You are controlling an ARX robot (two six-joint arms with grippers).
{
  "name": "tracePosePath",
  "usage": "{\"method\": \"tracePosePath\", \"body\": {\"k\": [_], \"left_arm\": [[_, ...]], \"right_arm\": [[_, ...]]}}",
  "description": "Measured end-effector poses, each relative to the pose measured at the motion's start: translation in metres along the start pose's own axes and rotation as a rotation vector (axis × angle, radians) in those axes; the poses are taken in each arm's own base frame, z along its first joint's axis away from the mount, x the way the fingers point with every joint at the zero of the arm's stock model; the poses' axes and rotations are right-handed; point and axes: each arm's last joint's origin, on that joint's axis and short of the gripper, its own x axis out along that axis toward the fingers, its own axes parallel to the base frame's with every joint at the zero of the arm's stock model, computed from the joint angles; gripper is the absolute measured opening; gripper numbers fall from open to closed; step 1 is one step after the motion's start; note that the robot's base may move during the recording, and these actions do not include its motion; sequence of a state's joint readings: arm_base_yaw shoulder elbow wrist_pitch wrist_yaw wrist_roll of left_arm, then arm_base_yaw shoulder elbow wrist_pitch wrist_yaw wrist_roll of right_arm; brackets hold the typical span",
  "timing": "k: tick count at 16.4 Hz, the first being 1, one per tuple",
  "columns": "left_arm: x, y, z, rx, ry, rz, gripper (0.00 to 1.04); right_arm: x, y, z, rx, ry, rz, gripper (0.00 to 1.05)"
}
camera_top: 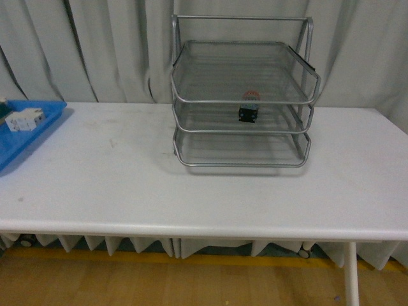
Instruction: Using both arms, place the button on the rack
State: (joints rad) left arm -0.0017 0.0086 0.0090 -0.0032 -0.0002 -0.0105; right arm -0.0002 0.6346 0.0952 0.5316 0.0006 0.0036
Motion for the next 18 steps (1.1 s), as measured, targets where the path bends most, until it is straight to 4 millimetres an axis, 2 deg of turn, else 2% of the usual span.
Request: {"method": "tracePosePath", "body": {"k": [3,12,14,18], "left_arm": [[0.0,0.0,0.0,0.0,0.0,0.0,0.98],[0.0,0.0,0.0,0.0,0.0,0.0,0.98],[0.0,0.0,0.0,0.0,0.0,0.0,0.98],[0.0,0.0,0.0,0.0,0.0,0.0,0.98]], "right_arm": [[-0.01,0.0,-0.006,0.0,-0.003,0.0,0.02],[-0.018,0.0,-0.01,0.0,-0.019,0.0,0.02],[-0.021,0.0,-0.017,0.0,-0.004,0.0,0.02],[-0.028,0.0,-0.015,0.0,-0.019,0.0,0.02]]}}
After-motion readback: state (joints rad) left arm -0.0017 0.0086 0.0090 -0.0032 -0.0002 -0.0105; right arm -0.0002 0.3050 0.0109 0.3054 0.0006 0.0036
